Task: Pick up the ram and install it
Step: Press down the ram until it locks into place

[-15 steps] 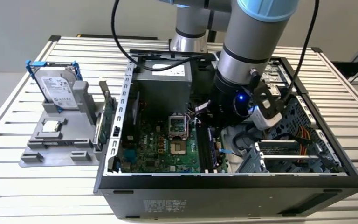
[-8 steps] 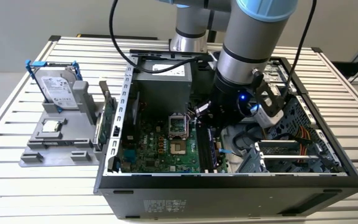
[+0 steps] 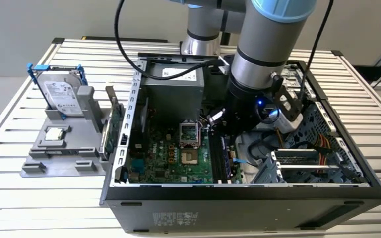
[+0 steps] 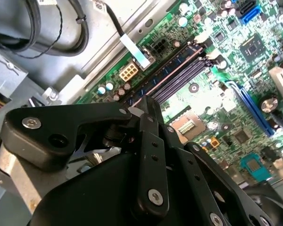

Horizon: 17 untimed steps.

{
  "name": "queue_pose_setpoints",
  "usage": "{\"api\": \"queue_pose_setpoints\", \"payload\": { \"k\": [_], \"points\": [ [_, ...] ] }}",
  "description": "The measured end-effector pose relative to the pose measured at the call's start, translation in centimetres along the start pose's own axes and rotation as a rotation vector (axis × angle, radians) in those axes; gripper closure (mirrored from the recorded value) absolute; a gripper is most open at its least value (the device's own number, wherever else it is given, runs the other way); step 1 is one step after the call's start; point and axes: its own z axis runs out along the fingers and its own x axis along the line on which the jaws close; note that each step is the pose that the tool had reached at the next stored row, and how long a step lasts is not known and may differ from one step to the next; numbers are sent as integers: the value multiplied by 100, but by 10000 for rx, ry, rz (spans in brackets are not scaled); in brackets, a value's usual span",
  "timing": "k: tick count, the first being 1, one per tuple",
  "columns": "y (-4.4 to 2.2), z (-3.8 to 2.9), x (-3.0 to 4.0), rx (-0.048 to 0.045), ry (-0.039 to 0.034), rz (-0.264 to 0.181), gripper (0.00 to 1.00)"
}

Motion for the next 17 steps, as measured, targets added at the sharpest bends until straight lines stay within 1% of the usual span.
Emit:
{"api": "queue_pose_setpoints", "payload": {
  "k": [4,17],
  "points": [
    [4,0,-1,-1,17,-384,100],
    [7,5,2,19,-24,-1884,100]
  ]
}}
